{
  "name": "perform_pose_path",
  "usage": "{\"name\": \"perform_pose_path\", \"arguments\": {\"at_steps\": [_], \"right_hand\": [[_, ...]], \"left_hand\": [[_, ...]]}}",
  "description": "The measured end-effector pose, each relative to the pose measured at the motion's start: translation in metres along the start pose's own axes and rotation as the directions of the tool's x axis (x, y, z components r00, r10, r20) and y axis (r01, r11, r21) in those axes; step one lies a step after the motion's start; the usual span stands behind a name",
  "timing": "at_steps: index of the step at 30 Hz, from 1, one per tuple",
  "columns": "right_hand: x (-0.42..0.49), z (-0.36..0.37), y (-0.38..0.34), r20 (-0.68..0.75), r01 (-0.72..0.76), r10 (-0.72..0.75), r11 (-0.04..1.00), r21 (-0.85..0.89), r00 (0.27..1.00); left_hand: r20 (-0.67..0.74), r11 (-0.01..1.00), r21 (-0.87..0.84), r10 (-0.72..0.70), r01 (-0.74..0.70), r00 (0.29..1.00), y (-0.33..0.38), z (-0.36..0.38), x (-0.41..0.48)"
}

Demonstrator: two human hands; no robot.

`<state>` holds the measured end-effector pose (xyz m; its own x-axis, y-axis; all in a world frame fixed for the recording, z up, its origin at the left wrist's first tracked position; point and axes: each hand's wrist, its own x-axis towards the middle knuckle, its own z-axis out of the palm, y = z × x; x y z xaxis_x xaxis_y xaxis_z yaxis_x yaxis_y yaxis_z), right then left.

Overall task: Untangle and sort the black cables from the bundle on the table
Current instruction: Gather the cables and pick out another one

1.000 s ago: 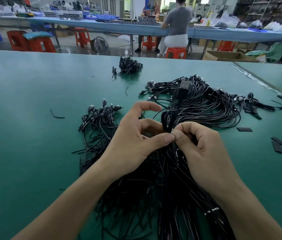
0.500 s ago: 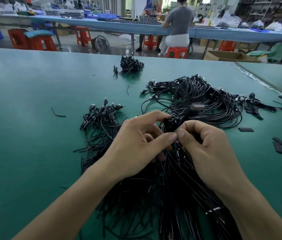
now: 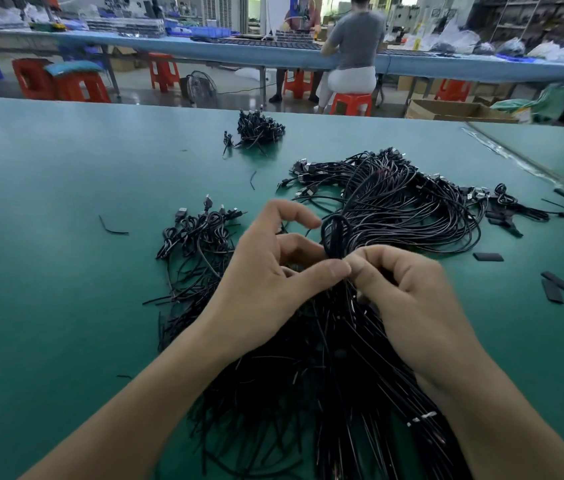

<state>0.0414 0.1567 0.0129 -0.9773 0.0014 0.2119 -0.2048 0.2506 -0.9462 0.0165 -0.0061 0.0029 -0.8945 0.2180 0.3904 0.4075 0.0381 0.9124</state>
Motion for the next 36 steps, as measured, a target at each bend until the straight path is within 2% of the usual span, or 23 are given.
{"name": "perform_pose_path", "arguments": {"at_steps": [2, 5, 7, 8, 9, 11, 14, 16, 18, 20, 22, 25, 27, 30, 32, 34, 36], "right_hand": [[-0.001, 0.002, -0.001, 0.063, -0.198, 0.19, 0.966, 0.167, 0.98], [0.0, 0.003, -0.003, 0.256, -0.47, 0.395, 0.767, 0.436, 0.882], [0.0, 0.004, -0.003, 0.308, -0.541, 0.447, 0.642, 0.543, 0.84], [0.0, 0.004, -0.003, 0.305, -0.536, 0.445, 0.632, 0.56, 0.842], [0.0, 0.005, -0.002, 0.286, -0.509, 0.424, 0.656, 0.557, 0.859], [0.0, 0.004, -0.002, 0.183, -0.397, 0.353, 0.786, 0.473, 0.917], [0.0, 0.003, -0.002, -0.019, -0.176, 0.186, 0.955, 0.239, 0.982], [0.0, 0.004, -0.003, -0.079, -0.025, 0.035, 0.992, 0.125, 0.996], [0.0, 0.004, -0.003, -0.089, 0.108, -0.107, 0.994, 0.001, 0.99], [0.0, 0.004, -0.002, -0.075, 0.184, -0.192, 0.978, -0.1, 0.979], [-0.001, 0.003, -0.001, -0.072, 0.241, -0.259, 0.951, -0.194, 0.963], [-0.001, 0.004, 0.0, -0.092, 0.268, -0.313, 0.906, -0.328, 0.945], [-0.001, 0.005, 0.002, -0.107, 0.219, -0.263, 0.924, -0.314, 0.959], [0.0, 0.007, 0.006, -0.077, 0.094, -0.11, 0.977, -0.192, 0.991], [-0.001, 0.008, 0.008, -0.062, -0.034, 0.03, 0.998, -0.058, 0.998], [-0.001, 0.009, 0.006, 0.006, -0.204, 0.207, 0.958, 0.203, 0.978], [0.001, 0.007, 0.004, 0.098, -0.325, 0.312, 0.873, 0.364, 0.945]], "left_hand": [[0.013, 0.999, 0.037, 0.016, -0.016, 1.0, -0.002, -0.003, 0.0], [-0.001, 0.981, 0.182, 0.067, -0.066, 0.998, -0.005, -0.004, -0.001], [-0.006, 0.955, 0.284, 0.088, -0.083, 0.996, -0.005, -0.003, -0.002], [-0.005, 0.944, 0.318, 0.098, -0.092, 0.995, -0.005, -0.004, -0.002], [0.003, 0.933, 0.343, 0.111, -0.105, 0.994, -0.004, -0.005, -0.002], [-0.006, 0.921, 0.377, 0.109, -0.099, 0.994, -0.003, -0.004, -0.001], [-0.065, 0.962, 0.266, -0.047, 0.063, 0.997, 0.0, -0.002, -0.003], [-0.022, 0.971, 0.074, -0.227, 0.228, 0.974, 0.008, -0.001, -0.003], [0.116, 0.878, -0.213, -0.412, 0.428, 0.904, 0.018, -0.001, -0.002], [0.263, 0.736, -0.386, -0.491, 0.557, 0.831, 0.022, -0.004, 0.001], [0.314, 0.676, -0.439, -0.502, 0.592, 0.806, 0.022, -0.005, 0.002], [0.26, 0.703, -0.439, -0.497, 0.56, 0.828, 0.019, -0.002, 0.003], [0.206, 0.752, -0.431, -0.455, 0.498, 0.866, 0.016, 0.0, 0.003], [0.14, 0.834, -0.382, -0.372, 0.397, 0.918, 0.01, -0.001, 0.002], [0.089, 0.92, -0.267, -0.273, 0.287, 0.958, 0.006, -0.002, 0.001], [0.056, 0.981, -0.124, -0.146, 0.152, 0.988, 0.004, -0.001, 0.0], [0.027, 0.997, -0.021, -0.074, 0.074, 0.997, 0.002, 0.0, -0.001]]}}
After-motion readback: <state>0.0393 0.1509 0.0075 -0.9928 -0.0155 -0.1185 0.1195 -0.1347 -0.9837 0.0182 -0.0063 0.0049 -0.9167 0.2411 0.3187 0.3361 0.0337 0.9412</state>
